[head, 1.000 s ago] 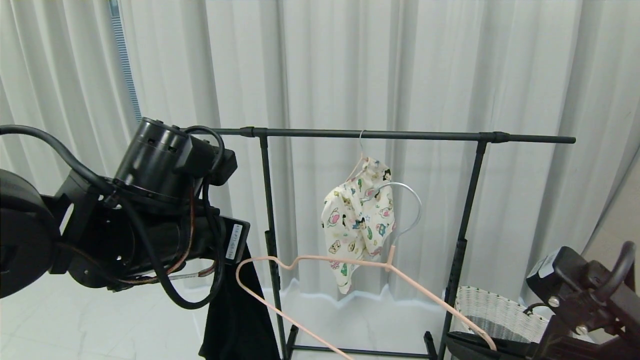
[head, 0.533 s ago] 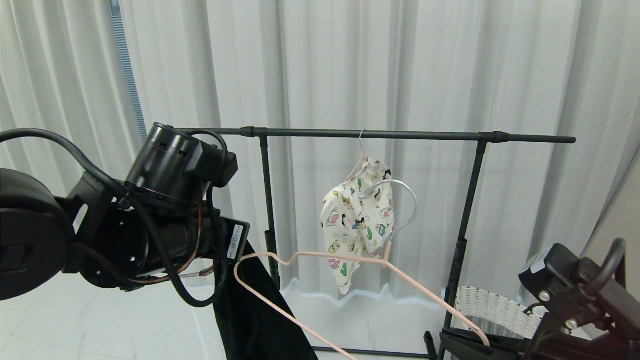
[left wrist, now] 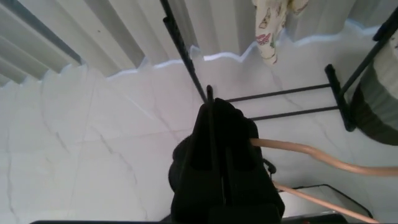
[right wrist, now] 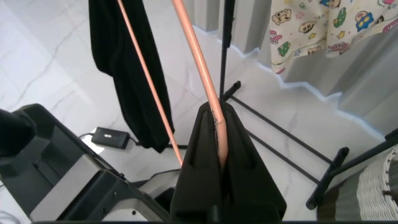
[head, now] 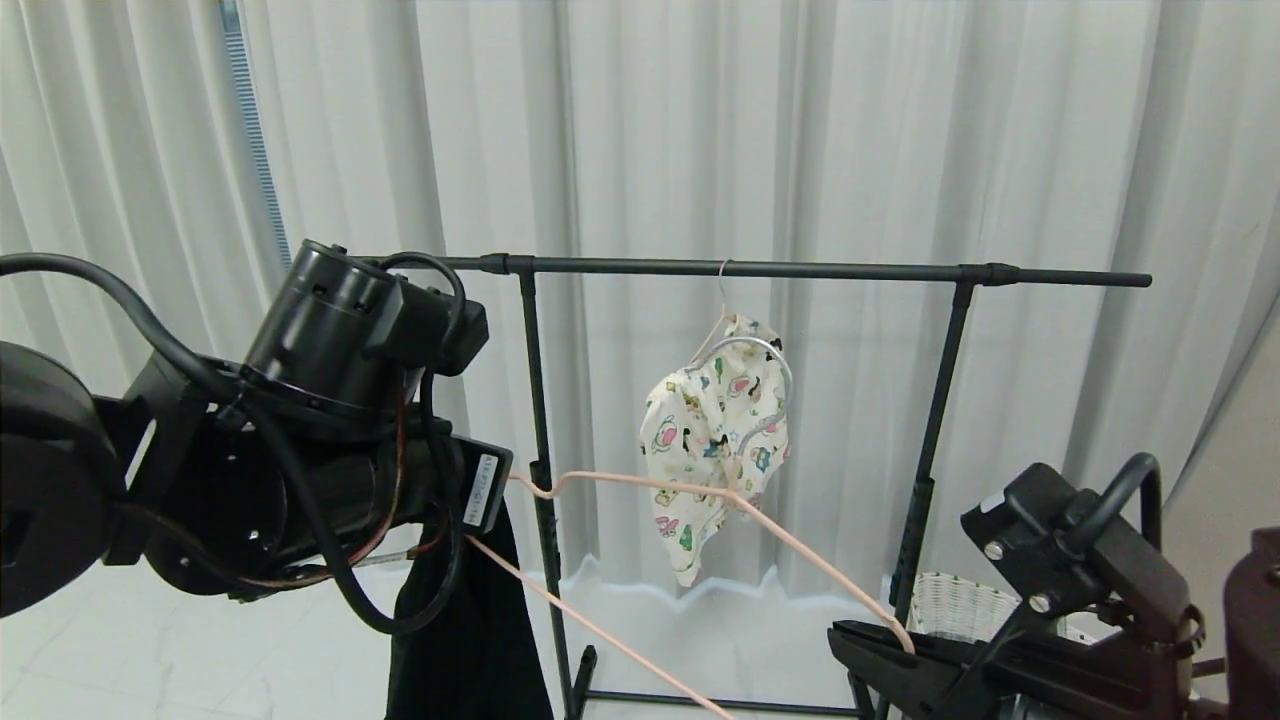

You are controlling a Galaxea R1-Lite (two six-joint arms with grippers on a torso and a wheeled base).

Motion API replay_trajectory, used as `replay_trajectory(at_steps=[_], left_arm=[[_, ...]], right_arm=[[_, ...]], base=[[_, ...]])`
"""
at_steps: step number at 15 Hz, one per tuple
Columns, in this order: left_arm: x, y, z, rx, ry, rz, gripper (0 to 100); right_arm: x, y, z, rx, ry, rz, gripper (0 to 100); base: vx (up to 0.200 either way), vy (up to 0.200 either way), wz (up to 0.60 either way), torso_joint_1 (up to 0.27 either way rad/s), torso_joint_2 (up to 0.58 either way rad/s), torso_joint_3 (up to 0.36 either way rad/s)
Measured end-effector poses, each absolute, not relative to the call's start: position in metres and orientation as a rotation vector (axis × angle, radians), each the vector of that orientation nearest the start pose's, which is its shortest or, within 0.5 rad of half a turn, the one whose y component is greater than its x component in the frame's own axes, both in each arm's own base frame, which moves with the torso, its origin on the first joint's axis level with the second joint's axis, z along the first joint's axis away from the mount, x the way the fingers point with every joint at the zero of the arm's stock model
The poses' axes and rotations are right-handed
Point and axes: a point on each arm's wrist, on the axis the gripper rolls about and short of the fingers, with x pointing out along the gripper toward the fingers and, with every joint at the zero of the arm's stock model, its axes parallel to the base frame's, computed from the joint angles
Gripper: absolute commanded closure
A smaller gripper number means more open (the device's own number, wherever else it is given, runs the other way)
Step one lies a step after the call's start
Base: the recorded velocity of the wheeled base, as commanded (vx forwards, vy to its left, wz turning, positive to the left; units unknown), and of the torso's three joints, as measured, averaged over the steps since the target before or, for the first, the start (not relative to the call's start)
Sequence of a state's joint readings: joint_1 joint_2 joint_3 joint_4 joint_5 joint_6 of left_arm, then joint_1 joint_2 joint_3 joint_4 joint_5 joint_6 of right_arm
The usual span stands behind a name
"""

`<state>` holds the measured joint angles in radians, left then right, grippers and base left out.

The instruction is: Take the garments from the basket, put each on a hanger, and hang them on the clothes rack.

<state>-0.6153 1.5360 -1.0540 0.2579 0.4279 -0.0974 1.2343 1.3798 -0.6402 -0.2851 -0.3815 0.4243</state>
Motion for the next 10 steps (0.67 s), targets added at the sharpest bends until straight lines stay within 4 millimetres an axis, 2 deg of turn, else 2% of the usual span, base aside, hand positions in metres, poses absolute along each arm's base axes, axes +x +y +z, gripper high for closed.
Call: replay_trajectory(at_steps=[5,10], left_arm=[[0.194,-0.153,0.227,0.223,0.615,-0.227,100],[0.169,-0.161,0.245,0.215,0.57,-0.459,100]], right_arm=[[0.086,0.222,0.178,0.073,0.48,0.754,100],[0.089,0.237,0.17,0.051,0.521,0.8,100]], base=[[0.0,0.0,0.0,0.0,0.0,0.0],[0.0,0.0,0.0,0.0,0.0,0.0]])
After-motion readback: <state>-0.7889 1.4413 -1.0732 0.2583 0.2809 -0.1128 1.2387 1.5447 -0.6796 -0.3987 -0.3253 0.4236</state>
